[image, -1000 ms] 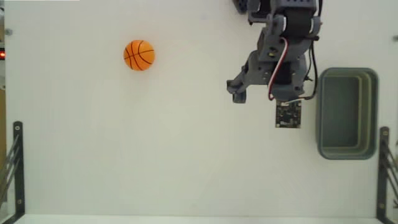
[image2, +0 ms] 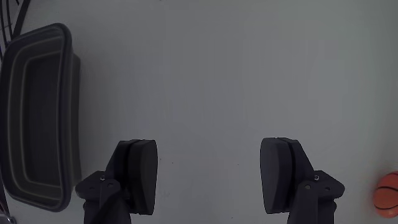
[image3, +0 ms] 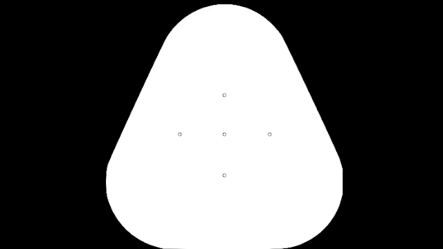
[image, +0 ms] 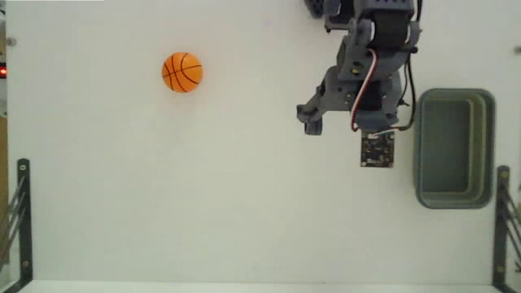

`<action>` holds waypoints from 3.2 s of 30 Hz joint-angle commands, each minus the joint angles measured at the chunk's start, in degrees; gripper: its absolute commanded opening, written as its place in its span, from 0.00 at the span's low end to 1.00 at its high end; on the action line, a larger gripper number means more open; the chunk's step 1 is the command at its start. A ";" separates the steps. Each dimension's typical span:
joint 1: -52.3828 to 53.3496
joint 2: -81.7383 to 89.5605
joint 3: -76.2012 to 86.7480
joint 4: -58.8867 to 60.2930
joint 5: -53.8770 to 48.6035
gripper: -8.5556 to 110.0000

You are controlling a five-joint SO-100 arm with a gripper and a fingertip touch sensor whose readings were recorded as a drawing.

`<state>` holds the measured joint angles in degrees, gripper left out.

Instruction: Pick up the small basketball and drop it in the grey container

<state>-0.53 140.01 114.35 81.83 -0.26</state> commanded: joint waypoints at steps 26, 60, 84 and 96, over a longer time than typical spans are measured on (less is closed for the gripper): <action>0.53 2.10 0.21 0.13 0.26 1.00; 16.08 2.10 0.21 0.13 0.26 1.00; 39.54 2.10 0.21 0.13 0.26 1.00; 50.19 2.10 0.21 0.13 0.26 1.00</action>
<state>46.58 140.01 114.35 81.83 -0.18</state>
